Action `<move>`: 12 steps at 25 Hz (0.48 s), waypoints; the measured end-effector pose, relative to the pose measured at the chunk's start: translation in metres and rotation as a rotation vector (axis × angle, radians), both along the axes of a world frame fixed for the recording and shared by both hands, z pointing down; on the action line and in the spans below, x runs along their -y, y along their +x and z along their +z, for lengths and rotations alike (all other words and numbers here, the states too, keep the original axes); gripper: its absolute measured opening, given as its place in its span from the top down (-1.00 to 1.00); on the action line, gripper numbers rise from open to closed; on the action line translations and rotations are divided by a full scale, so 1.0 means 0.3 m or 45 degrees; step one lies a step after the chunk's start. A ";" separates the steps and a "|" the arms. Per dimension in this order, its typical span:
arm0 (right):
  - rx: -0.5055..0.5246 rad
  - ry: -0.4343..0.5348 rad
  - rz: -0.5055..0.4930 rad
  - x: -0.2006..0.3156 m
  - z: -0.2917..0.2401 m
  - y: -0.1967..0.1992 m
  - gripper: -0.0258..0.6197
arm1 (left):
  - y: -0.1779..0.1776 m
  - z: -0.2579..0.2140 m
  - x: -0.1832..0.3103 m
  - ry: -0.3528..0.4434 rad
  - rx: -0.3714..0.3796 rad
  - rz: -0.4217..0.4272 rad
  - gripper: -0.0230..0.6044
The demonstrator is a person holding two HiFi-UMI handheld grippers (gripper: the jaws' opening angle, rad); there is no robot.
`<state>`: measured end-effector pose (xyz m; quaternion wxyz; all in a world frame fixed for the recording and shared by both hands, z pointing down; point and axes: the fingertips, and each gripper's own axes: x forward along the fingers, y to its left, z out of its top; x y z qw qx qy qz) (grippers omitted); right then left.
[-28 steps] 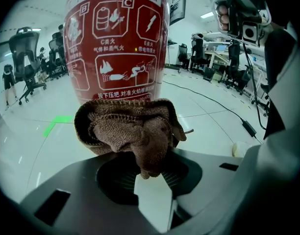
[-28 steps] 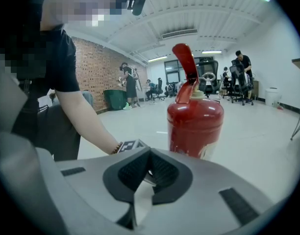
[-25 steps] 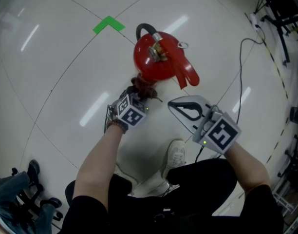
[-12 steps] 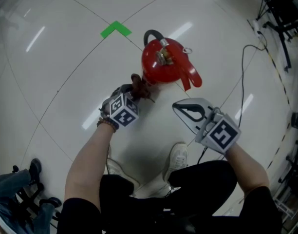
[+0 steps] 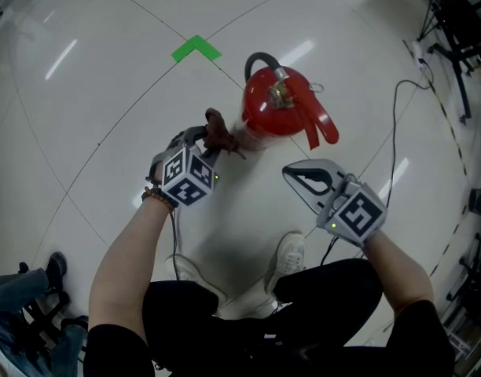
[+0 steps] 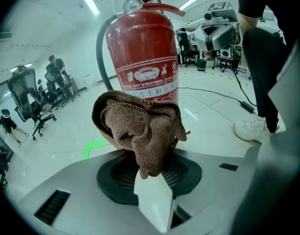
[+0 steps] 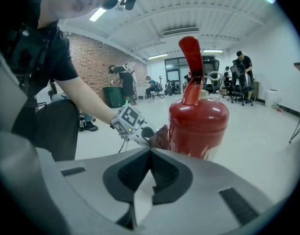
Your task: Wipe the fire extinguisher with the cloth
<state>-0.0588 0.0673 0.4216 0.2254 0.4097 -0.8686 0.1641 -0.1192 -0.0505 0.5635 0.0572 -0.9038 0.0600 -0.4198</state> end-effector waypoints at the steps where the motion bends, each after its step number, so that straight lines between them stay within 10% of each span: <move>1: -0.005 -0.003 0.003 0.002 0.001 0.000 0.91 | -0.002 -0.023 0.002 0.006 -0.016 0.001 0.59; 12: -0.057 -0.005 0.029 0.033 -0.010 0.000 0.91 | -0.043 -0.276 -0.014 0.038 -0.185 -0.021 0.59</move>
